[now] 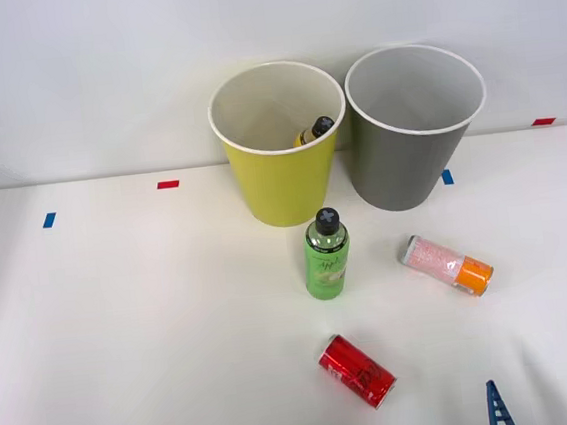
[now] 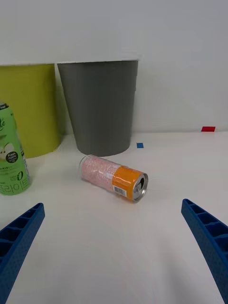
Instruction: Put cans in the gray bin, plastic bottles in the light green bin
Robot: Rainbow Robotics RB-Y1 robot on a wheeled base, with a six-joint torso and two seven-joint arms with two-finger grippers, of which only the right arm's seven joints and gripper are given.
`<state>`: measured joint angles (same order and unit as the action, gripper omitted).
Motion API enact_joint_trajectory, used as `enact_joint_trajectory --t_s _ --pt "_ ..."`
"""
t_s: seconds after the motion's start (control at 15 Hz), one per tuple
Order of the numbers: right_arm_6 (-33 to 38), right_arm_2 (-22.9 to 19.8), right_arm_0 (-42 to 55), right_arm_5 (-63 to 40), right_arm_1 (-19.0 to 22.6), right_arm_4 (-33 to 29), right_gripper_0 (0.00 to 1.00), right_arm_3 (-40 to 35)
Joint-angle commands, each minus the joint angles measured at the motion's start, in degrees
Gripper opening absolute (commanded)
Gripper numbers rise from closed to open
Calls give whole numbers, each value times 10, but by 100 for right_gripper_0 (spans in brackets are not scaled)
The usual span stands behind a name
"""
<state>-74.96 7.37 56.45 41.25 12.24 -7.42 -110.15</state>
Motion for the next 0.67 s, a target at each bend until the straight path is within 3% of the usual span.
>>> enact_joint_trajectory --t_s 0.07,0.4,0.67 --pt "7 -14 -1 -128 43 -1 100 -83" --pt "14 -8 -65 -341 141 76 100 -188" --pt "22 -8 -136 -537 218 95 100 -256"
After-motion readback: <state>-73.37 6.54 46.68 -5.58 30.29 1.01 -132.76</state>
